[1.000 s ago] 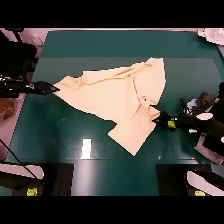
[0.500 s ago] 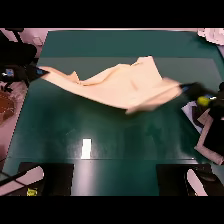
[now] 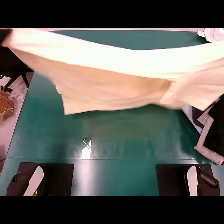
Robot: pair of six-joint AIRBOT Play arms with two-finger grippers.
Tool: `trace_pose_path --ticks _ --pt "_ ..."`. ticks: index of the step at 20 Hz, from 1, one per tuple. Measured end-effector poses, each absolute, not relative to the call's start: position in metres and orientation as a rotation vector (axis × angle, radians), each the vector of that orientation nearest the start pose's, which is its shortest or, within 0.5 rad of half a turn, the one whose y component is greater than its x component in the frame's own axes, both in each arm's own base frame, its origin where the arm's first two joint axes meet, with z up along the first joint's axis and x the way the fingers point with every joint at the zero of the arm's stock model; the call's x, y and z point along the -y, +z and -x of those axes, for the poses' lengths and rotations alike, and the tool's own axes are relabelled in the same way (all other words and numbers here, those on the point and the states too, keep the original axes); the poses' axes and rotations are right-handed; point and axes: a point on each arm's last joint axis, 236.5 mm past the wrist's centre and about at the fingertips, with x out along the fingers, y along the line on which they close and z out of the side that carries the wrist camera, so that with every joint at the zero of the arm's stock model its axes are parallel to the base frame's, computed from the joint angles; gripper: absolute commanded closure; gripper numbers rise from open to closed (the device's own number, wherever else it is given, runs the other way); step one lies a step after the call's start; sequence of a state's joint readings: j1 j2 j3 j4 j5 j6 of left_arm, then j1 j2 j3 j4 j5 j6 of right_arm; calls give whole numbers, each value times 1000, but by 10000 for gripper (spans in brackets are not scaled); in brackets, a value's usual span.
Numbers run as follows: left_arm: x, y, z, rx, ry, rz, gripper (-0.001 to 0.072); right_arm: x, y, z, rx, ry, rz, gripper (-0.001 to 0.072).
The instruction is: Fold the shirts.
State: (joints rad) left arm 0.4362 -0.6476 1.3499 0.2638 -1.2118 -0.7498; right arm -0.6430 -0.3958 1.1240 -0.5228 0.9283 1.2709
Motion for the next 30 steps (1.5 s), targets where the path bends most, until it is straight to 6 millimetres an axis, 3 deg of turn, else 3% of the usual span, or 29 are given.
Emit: trace_pose_path --ticks 4,6,11,14,16,19,22,27,30 --pt "106 484 -207 230 -448 -178 690 -44 454 -226 171 203 -253 689" --pt "100 502 -184 294 -344 -269 689 -61 476 -211 212 251 -184 689" --pt "82 524 -150 366 -146 -419 688 -93 518 -185 284 361 -79 688" --pt "77 525 -146 368 -106 -445 688 -103 524 -182 272 409 -50 688" --pt "71 515 -154 334 -98 -444 688 -102 511 -197 215 428 -56 688" --pt "60 484 -179 244 -113 -405 688 -93 468 -233 69 451 -113 688" --pt "47 432 -217 114 -156 -312 688 -78 409 -276 -97 457 -212 688" --pt "31 327 -290 -104 -262 -75 688 -52 302 -343 -342 442 -396 688" --pt "21 288 -329 -141 -299 33 688 -42 257 -379 -400 457 -492 688"
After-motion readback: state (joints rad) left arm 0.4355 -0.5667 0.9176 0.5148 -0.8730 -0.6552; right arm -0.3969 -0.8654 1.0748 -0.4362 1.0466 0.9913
